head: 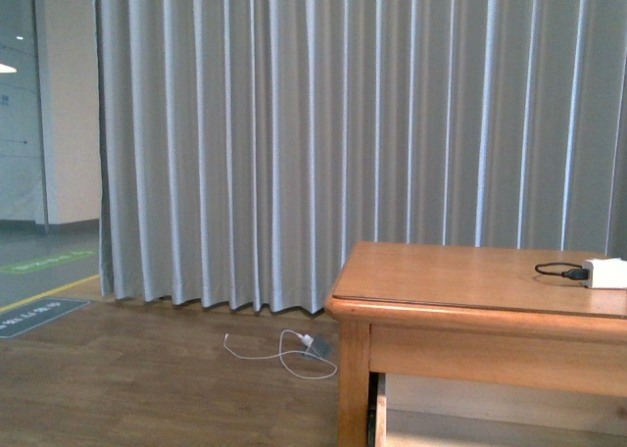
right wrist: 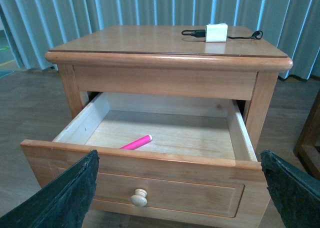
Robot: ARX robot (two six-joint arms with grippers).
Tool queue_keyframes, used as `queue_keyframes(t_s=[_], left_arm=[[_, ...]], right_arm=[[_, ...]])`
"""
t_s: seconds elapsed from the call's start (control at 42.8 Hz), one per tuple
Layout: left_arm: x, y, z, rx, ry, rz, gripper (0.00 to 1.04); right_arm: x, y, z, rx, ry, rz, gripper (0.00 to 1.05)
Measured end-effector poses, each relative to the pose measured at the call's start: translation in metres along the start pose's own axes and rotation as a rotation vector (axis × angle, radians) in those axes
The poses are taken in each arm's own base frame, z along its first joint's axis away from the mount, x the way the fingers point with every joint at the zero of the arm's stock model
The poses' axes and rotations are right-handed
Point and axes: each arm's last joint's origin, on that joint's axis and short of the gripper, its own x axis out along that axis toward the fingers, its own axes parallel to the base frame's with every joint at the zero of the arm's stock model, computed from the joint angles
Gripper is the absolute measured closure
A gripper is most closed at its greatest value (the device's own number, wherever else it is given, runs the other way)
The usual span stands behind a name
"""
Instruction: Place pink marker in drawer with both arms
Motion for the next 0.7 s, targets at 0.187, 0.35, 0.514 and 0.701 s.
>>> queue_keyframes(t_s=[0.187, 0.35, 0.514, 0.701], left_arm=[[-0.007, 0.002, -0.006, 0.0, 0.0, 0.01, 1.01], [-0.012, 0.002, -0.009, 0.0, -0.002, 0.011, 1.01], [-0.015, 0.002, -0.01, 0.001, -0.029, 0.009, 1.01], [-0.019, 0.002, -0.011, 0.001, -0.03, 0.01, 1.01]], right_arm=[[0.0, 0.0, 0.0, 0.0, 0.0, 0.0, 0.09], [0.0, 0.0, 0.0, 0.0, 0.0, 0.0, 0.09], [0.0, 0.0, 0.0, 0.0, 0.0, 0.0, 0.09], [0.0, 0.0, 0.0, 0.0, 0.0, 0.0, 0.09]])
